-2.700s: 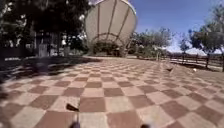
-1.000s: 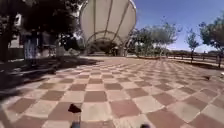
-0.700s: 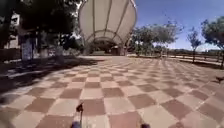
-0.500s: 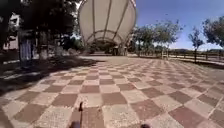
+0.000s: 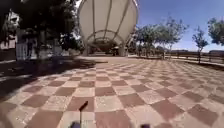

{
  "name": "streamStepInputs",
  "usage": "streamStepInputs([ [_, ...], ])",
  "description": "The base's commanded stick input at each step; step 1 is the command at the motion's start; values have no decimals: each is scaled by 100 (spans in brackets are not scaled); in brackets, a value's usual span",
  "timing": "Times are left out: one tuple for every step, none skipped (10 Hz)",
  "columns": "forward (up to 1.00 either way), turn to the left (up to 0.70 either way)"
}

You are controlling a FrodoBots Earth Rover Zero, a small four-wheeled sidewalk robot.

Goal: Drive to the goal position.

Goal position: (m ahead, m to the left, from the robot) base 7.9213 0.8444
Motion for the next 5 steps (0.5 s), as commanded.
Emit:
streamStepInputs([
  [100, 0],
  [100, 0],
  [100, 0],
  [100, 0],
  [100, 0],
])
